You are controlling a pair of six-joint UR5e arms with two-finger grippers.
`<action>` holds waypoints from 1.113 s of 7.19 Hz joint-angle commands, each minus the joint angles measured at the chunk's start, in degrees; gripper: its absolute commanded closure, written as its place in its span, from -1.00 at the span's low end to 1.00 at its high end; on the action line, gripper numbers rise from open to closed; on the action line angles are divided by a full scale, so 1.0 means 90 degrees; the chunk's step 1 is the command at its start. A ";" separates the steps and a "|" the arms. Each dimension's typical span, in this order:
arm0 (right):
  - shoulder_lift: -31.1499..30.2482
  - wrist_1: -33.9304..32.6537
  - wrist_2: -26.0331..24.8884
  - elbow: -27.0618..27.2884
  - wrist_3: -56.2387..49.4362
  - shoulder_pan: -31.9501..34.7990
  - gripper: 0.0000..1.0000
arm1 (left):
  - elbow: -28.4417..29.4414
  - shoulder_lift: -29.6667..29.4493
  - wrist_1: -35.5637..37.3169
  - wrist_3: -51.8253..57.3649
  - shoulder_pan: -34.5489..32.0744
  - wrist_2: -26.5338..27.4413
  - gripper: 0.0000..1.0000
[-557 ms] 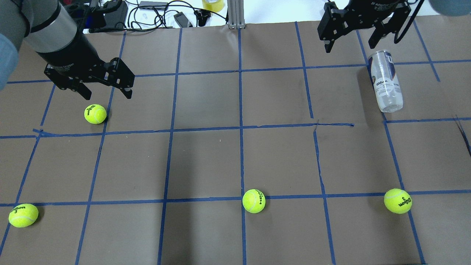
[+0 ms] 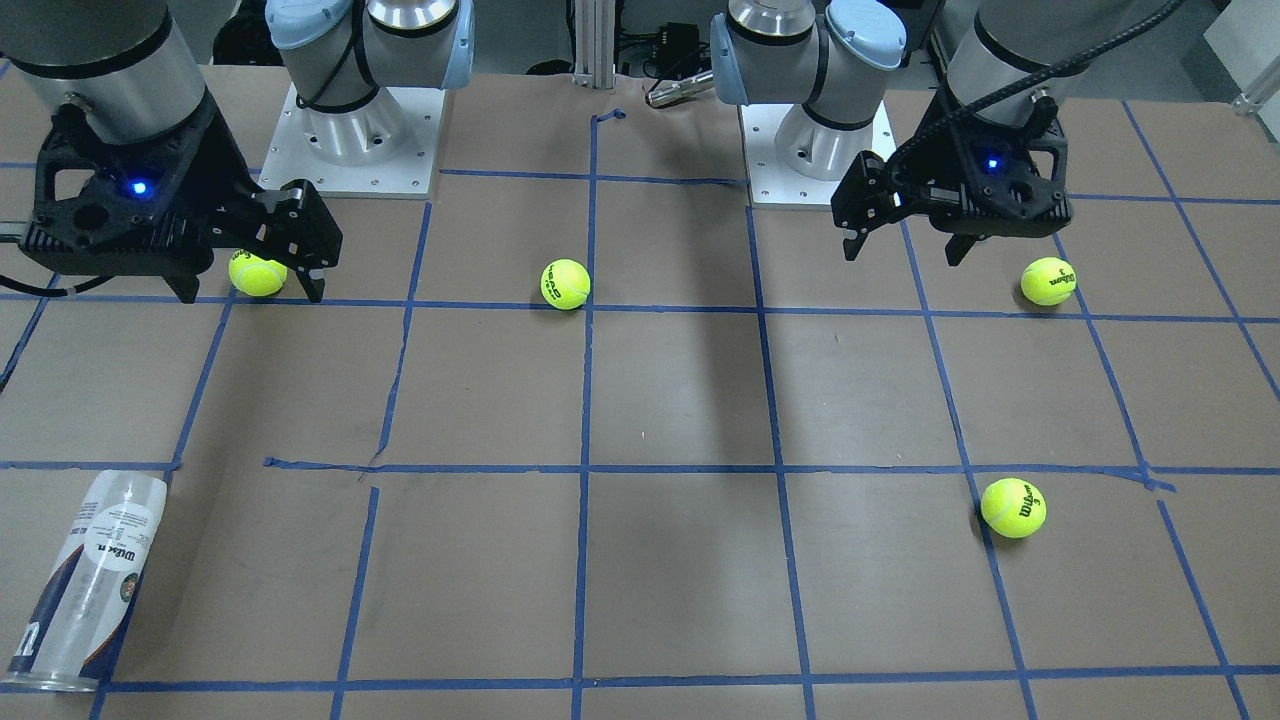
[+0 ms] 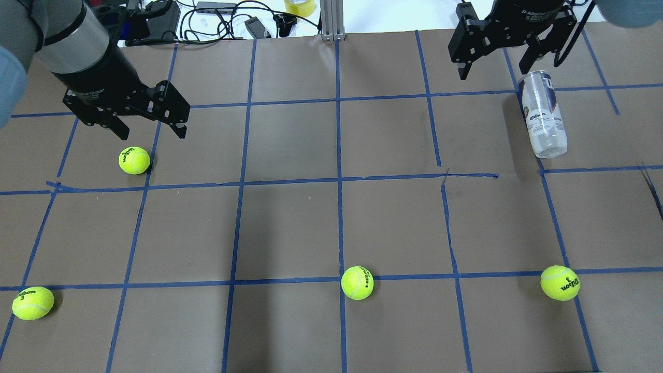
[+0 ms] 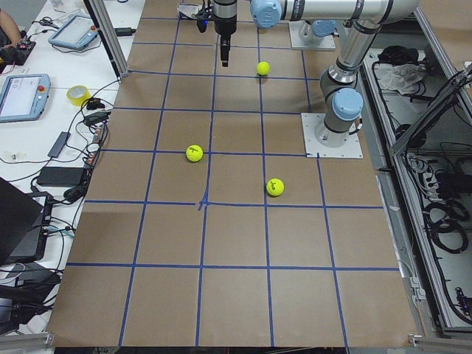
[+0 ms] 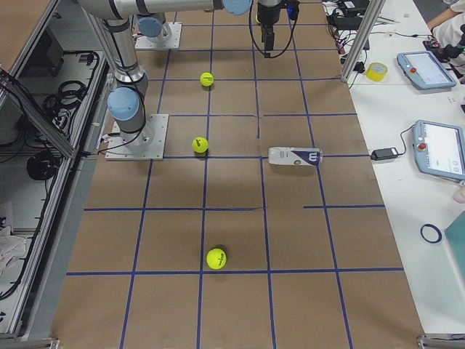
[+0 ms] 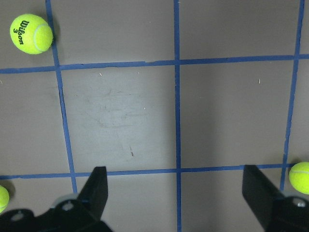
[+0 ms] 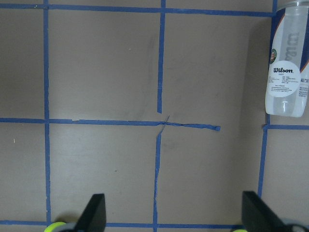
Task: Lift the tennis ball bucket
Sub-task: 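Move the right gripper down over the upright clear Wilson ball can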
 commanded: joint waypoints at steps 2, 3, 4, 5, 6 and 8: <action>0.0906 -0.0573 -0.0011 -0.0640 0.0022 -0.0784 -1.00 | -0.0010 0.0000 -0.0007 0.0000 -0.0001 0.0002 -1.00; 0.1540 -0.0622 -0.0002 -0.1001 -0.0056 -0.1154 -1.00 | -0.0010 0.0000 -0.0016 0.0000 -0.0001 0.0002 -1.00; 0.2155 -0.0903 0.0008 -0.1305 -0.0433 -0.1419 -1.00 | -0.0010 0.0000 -0.0017 0.0000 -0.0001 0.0002 -1.00; 0.2713 -0.1670 -0.0069 -0.1424 -0.0534 -0.1508 -1.00 | -0.0010 0.0000 -0.0017 0.0019 -0.0001 0.0002 -1.00; 0.3018 -0.1726 -0.0147 -0.1444 -0.0603 -0.1828 -1.00 | -0.0010 0.0000 -0.0017 0.0020 -0.0001 0.0002 -1.00; 0.3672 -0.2646 -0.0080 -0.1425 -0.1030 -0.2017 -1.00 | -0.0010 0.0000 -0.0026 0.0020 -0.0001 0.0002 -1.00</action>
